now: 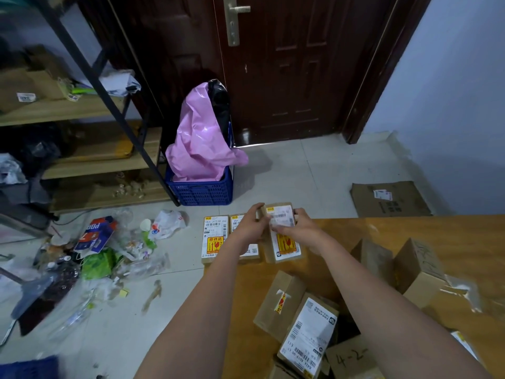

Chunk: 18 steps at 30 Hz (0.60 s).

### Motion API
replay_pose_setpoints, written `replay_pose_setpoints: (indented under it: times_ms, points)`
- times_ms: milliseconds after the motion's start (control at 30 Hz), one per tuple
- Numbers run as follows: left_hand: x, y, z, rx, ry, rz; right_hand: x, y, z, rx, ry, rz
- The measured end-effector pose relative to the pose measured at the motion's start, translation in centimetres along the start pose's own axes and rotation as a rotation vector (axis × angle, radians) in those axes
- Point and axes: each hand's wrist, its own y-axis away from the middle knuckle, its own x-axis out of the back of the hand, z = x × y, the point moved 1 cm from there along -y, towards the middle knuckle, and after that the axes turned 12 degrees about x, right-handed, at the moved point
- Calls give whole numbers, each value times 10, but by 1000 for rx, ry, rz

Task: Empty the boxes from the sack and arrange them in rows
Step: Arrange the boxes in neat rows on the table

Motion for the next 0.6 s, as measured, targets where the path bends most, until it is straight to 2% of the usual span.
replay_pose_setpoints:
  times_ms: [133, 233, 400, 600]
  points:
    - [10, 1, -6, 18, -1, 0, 1, -1, 4, -44, -200, -71]
    - [14, -1, -10, -2, 7, 57, -1, -5, 3, -64, -239, -68]
    - [31, -8, -17, -49, -155, 290, -10, -21, 8, -143, -205, 142]
    - [66, -33, -44, -19, -374, 617, -31, -49, 27, -173, -11, 139]
